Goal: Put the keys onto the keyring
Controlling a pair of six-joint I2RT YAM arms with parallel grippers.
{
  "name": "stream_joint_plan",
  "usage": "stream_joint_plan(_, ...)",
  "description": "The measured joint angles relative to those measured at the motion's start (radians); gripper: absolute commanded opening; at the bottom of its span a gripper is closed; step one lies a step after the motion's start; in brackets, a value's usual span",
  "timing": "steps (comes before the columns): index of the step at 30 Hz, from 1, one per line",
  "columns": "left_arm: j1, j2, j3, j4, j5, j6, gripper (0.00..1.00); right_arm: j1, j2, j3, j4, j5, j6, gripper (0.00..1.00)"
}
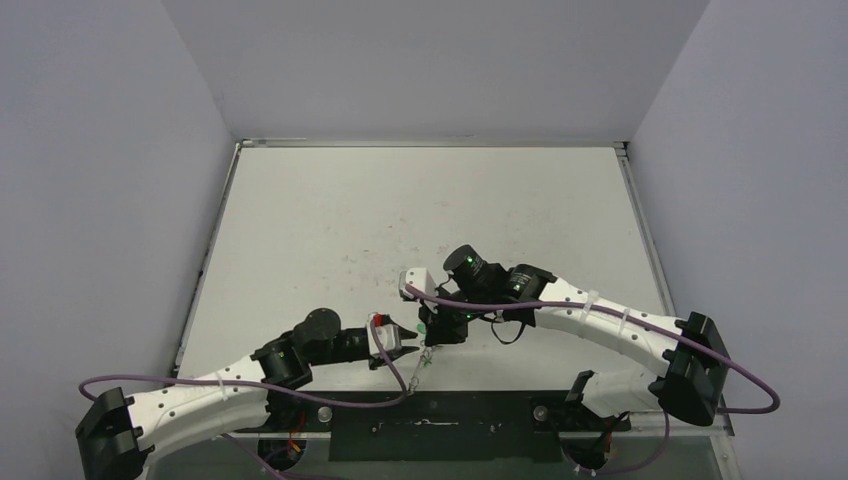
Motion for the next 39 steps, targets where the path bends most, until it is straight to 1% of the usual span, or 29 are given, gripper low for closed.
stream_joint_plan(7,0.000,0.049,-0.002,0.103,0.027,-0.018,0.25,0.018,0.026,0.005,-0.014,0.006,0.004,0.00)
stream_joint_plan(14,0.000,0.089,-0.003,0.129,0.045,-0.026,0.23,0.019,0.026,0.010,-0.017,0.017,0.004,0.00)
stream_joint_plan(18,0.000,0.104,-0.003,0.125,0.048,-0.023,0.15,0.019,0.026,0.010,-0.017,0.017,0.005,0.00)
stream_joint_plan(22,0.000,0.112,-0.003,0.125,0.052,-0.018,0.01,0.020,0.026,0.010,-0.017,0.018,0.005,0.00)
stream_joint_plan(27,0.000,0.129,-0.003,0.135,0.056,-0.015,0.00,0.026,0.028,0.010,-0.025,0.024,0.005,0.01)
stream_joint_plan(29,0.000,0.133,-0.003,0.140,0.056,-0.015,0.00,0.026,0.029,0.010,-0.025,0.028,0.005,0.13)
stream_joint_plan(31,0.000,0.133,-0.003,0.143,0.056,-0.016,0.00,0.026,0.029,0.010,-0.024,0.032,0.012,0.22)
stream_joint_plan(34,0.000,0.128,-0.017,0.163,0.051,-0.027,0.00,0.023,0.027,0.010,-0.008,0.043,0.032,0.43)
stream_joint_plan(36,0.000,0.112,-0.042,0.193,0.047,-0.043,0.00,0.012,0.012,0.003,0.026,0.050,0.049,0.47)
stream_joint_plan(39,0.000,0.081,-0.081,0.233,0.042,-0.066,0.00,-0.021,-0.049,-0.042,0.092,0.050,0.063,0.47)
